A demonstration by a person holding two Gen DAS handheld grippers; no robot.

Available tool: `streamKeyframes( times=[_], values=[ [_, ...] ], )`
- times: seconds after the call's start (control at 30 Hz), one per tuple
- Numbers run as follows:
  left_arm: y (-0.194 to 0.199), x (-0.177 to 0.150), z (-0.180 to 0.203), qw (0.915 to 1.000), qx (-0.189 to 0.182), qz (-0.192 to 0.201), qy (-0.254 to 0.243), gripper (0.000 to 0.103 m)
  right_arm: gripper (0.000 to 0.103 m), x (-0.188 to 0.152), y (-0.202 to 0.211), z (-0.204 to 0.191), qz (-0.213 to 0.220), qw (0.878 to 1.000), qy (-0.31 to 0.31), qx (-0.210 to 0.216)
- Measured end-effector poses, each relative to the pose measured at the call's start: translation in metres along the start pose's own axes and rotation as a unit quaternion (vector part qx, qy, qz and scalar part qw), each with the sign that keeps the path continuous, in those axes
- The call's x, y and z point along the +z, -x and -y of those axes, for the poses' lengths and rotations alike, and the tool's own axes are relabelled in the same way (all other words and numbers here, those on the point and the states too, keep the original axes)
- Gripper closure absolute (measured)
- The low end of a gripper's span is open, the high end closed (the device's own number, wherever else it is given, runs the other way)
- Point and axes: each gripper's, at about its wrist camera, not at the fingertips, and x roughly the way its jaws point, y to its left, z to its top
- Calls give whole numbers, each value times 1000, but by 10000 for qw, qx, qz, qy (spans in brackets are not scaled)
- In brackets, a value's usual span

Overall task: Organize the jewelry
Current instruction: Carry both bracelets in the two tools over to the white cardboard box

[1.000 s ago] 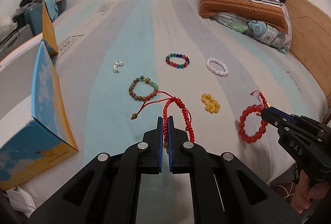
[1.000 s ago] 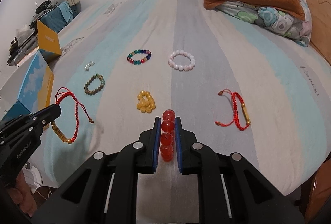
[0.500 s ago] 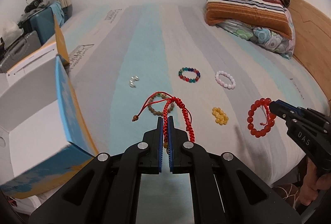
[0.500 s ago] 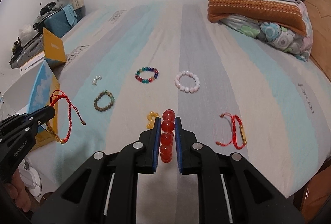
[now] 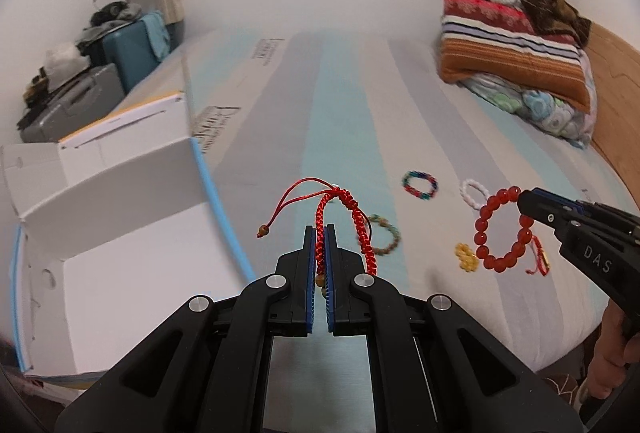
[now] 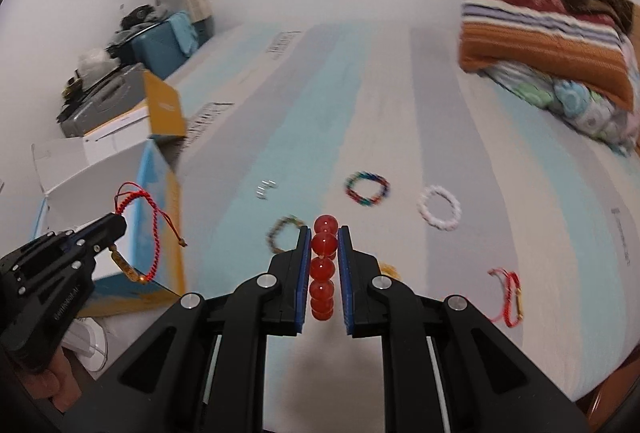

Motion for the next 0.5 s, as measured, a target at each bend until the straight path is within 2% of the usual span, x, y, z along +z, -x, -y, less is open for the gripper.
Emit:
streamKeyframes(
  times=[0.23,0.5],
  values=[
    [11,-1,-57,9986,405,-58,323,100,91,21,-3,-74,104,9987,413,283],
    [31,-13,-141,9919,955,-140,822,100,91,33,-10,-159,100,9933,867,753]
  ],
)
